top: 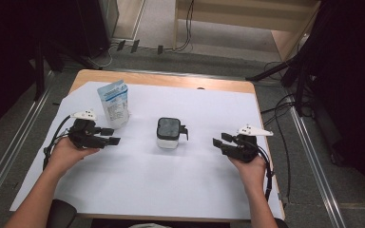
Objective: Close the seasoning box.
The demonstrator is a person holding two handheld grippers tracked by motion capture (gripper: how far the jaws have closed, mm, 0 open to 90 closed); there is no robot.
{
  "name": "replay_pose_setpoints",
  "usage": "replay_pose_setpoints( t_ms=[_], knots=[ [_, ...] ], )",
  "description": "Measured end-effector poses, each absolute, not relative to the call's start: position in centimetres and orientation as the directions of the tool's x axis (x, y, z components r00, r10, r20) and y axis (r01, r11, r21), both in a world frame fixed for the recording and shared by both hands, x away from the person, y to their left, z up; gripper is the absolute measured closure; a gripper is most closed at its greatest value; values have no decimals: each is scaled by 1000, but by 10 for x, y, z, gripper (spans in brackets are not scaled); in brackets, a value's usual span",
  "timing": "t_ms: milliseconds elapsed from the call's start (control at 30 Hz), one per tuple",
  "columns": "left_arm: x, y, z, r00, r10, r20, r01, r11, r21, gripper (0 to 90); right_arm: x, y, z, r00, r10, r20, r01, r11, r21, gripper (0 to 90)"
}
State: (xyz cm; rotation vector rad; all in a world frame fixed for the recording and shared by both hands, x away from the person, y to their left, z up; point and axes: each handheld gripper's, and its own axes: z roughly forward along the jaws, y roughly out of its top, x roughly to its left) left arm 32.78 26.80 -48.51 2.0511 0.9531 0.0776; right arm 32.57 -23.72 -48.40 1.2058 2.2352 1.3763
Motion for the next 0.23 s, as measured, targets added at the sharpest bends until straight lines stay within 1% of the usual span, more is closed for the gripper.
replay_pose_setpoints(
  t_ms=[233],
  knots=[
    [328, 268, -485, 708, 652, -270, 595, -346, 726, 442, 327, -236, -485, -625, 755, 197, 513, 207, 833, 519]
  ],
)
